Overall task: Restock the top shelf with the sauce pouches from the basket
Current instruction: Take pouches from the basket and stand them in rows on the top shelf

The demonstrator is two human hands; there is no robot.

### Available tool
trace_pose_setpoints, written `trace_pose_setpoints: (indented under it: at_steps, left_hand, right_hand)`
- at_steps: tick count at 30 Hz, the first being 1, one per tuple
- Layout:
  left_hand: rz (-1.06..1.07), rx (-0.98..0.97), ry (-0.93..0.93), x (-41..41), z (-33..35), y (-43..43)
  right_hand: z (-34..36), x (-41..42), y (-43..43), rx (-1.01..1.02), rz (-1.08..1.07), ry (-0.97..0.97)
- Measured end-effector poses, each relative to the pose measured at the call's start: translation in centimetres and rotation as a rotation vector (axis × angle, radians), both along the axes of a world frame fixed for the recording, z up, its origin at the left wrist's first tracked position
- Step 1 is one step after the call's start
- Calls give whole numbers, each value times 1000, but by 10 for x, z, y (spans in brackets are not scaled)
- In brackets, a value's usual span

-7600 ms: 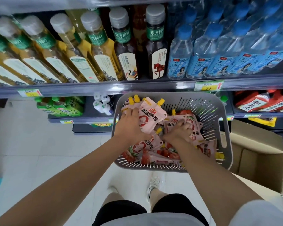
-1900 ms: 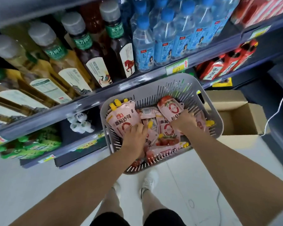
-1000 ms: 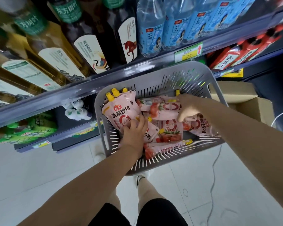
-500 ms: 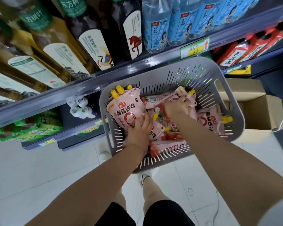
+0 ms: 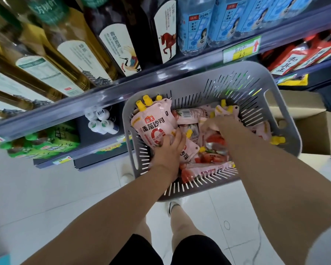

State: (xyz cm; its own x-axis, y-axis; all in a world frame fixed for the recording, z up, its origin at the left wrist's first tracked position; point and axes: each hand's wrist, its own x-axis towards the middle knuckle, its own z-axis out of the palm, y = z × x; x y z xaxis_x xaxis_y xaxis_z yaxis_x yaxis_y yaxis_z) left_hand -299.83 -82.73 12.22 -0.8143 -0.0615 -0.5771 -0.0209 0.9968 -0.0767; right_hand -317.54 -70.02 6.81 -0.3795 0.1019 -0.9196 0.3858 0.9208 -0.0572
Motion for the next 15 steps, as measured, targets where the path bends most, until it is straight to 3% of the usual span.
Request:
trace_pose_setpoints:
  at_steps: [3, 4, 11, 15]
  left_hand:
    - [-3, -17, 12, 1, -2, -1]
    - [-25, -30, 13, 0, -2, -1]
    - [-9, 22, -67, -12, 6, -3]
    - [-68, 37, -38, -20, 14, 1]
  right_hand:
    - [93, 25, -2, -69, 34, -97]
    - [102, 29, 1, -90, -10, -162]
    - [130, 28, 21, -299, -342, -99]
    - [136, 25, 28, -373, -406, -48]
